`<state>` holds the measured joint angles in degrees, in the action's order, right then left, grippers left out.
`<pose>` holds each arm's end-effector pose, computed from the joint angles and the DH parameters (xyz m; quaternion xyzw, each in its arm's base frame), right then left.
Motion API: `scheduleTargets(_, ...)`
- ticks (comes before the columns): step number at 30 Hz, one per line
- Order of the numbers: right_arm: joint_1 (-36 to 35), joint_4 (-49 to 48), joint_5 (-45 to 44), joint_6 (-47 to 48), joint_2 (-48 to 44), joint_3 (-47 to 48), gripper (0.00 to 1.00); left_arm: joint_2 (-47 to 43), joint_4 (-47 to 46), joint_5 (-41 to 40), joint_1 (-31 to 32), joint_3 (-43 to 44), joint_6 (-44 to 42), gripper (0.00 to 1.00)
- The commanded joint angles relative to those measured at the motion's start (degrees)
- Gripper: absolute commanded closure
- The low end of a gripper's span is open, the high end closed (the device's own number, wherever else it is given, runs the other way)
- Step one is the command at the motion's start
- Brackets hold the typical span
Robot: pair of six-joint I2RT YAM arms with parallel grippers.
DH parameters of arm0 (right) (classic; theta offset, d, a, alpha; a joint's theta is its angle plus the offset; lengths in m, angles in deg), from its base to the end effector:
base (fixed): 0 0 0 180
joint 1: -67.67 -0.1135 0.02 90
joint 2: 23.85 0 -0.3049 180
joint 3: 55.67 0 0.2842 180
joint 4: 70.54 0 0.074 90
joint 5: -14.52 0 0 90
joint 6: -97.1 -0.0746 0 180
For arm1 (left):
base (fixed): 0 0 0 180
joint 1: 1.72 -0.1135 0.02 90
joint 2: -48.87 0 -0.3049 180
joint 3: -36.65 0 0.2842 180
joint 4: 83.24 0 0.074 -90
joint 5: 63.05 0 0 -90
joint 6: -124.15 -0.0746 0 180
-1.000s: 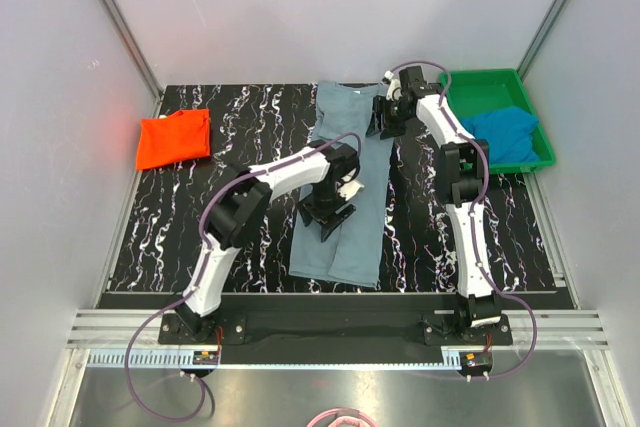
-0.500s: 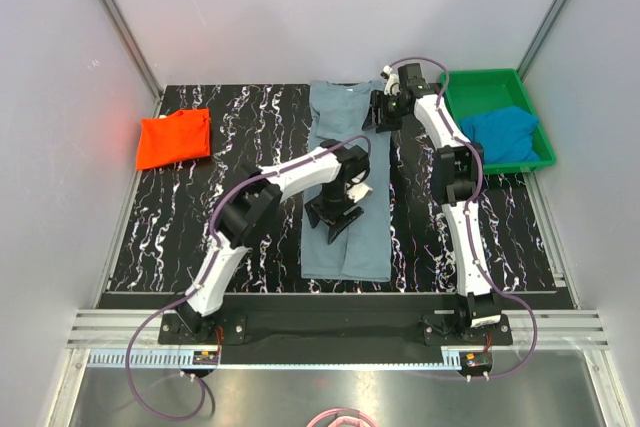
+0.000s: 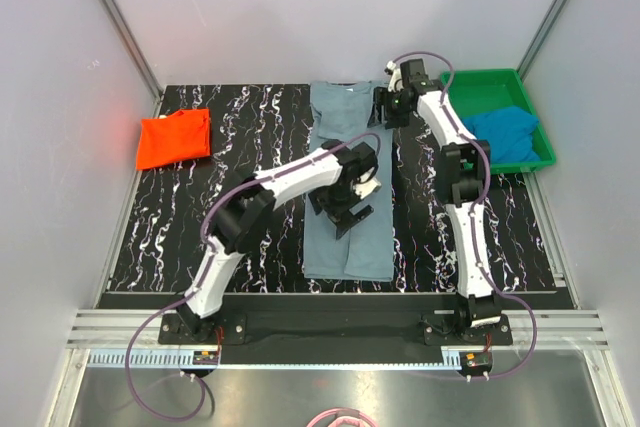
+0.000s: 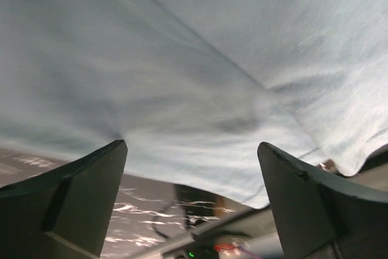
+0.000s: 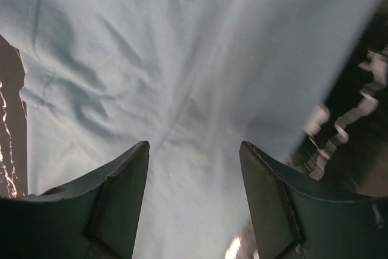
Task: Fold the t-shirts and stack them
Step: Fold the tshirt
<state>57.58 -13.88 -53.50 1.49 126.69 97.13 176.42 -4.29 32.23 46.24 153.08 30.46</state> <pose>0.6378 0.1419 0.1582 -0.0948 0.9317 0.2208 0.2725 0.3194 -0.3644 0.1521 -0.4351 -0.8992 0.0424 0.0179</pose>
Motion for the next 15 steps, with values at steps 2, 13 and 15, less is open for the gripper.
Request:
scheduleTargets(2,0.86,-1.31,-8.96,2.44,-20.26,-6.3,0.3,-14.68,-4.01,-7.74,-3.39,1.84,-2.56,0.01)
scheduleTargets(13,4.46,0.18,11.75,-13.99,-61.02,-68.64,0.34,-32.26,-6.29,9.21,-14.3,-19.92,3.51,0.18)
scheduleTargets(15,5.16,0.18,15.88,-15.74,-65.44,-76.51,0.36,-33.93,-7.08,11.76,-14.39,-24.16,6.23,0.22)
